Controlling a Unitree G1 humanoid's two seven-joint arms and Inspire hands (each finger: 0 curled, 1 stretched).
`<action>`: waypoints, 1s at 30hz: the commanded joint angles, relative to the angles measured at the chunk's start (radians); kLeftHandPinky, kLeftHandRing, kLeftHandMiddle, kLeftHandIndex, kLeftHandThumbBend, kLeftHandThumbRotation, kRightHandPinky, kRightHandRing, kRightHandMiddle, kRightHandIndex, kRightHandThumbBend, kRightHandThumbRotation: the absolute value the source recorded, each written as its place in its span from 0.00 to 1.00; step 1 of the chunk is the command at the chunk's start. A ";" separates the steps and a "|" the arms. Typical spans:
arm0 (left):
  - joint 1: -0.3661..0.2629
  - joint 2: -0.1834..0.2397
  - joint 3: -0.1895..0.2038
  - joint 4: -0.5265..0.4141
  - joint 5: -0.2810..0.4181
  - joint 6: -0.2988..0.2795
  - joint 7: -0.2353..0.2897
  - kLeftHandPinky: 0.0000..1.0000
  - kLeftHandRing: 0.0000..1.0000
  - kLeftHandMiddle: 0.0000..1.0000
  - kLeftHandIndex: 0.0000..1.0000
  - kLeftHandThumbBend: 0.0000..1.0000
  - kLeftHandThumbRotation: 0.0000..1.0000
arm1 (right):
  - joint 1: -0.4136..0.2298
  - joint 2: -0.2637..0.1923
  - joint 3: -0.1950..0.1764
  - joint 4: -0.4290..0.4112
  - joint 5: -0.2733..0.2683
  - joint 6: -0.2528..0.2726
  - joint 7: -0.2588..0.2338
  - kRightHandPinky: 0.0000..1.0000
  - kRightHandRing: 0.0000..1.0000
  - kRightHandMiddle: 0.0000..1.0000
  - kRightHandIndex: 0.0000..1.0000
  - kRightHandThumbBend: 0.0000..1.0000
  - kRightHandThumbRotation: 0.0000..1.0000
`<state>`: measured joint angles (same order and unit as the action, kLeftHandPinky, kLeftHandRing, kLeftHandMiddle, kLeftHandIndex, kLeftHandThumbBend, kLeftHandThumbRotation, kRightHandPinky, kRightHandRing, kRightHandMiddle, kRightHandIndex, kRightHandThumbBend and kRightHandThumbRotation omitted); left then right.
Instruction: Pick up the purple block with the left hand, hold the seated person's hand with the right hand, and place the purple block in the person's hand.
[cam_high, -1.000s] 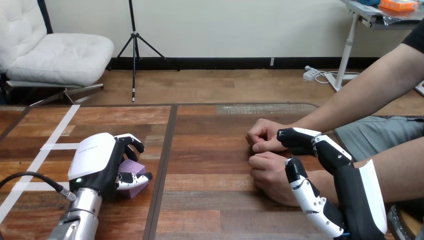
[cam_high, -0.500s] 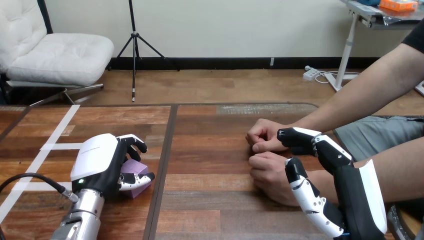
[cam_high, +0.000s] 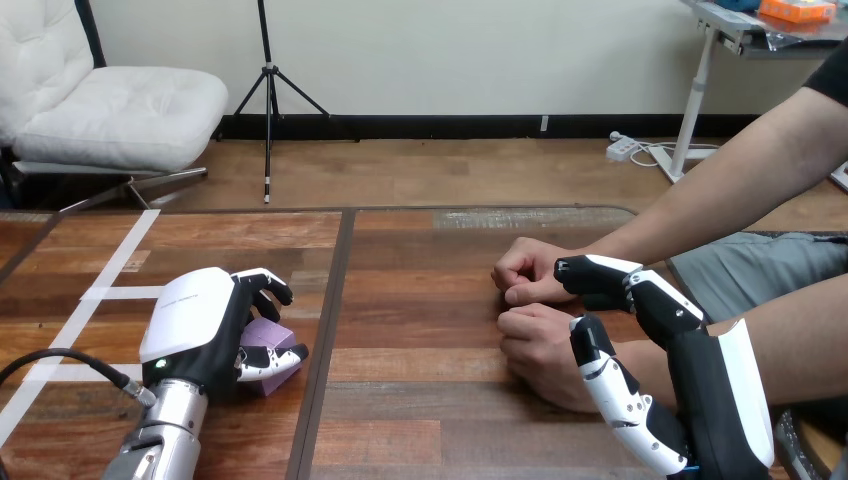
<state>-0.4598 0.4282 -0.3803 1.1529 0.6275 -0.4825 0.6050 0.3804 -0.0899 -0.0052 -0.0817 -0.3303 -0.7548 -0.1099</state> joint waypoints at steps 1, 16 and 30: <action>-0.024 0.001 0.008 0.005 -0.005 -0.020 0.030 0.50 0.51 0.54 0.60 0.53 0.00 | -0.037 -0.019 -0.002 -0.044 0.010 -0.015 0.005 0.66 0.71 0.72 0.70 0.37 0.64; -0.017 -0.006 0.024 0.005 -0.027 -0.056 0.031 0.50 0.51 0.54 0.60 0.52 0.00 | -0.047 -0.029 -0.004 -0.034 0.015 -0.026 0.002 0.67 0.71 0.72 0.70 0.37 0.64; 0.005 -0.033 0.091 -0.001 -0.146 -0.178 -0.022 0.44 0.47 0.53 0.59 0.57 0.00 | -0.049 -0.036 -0.003 -0.040 0.009 -0.013 -0.003 0.66 0.71 0.72 0.70 0.37 0.65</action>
<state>-0.4280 0.4047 -0.3308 1.1542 0.5163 -0.6241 0.5918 0.3801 -0.1195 -0.0055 -0.0817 -0.3258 -0.7554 -0.1099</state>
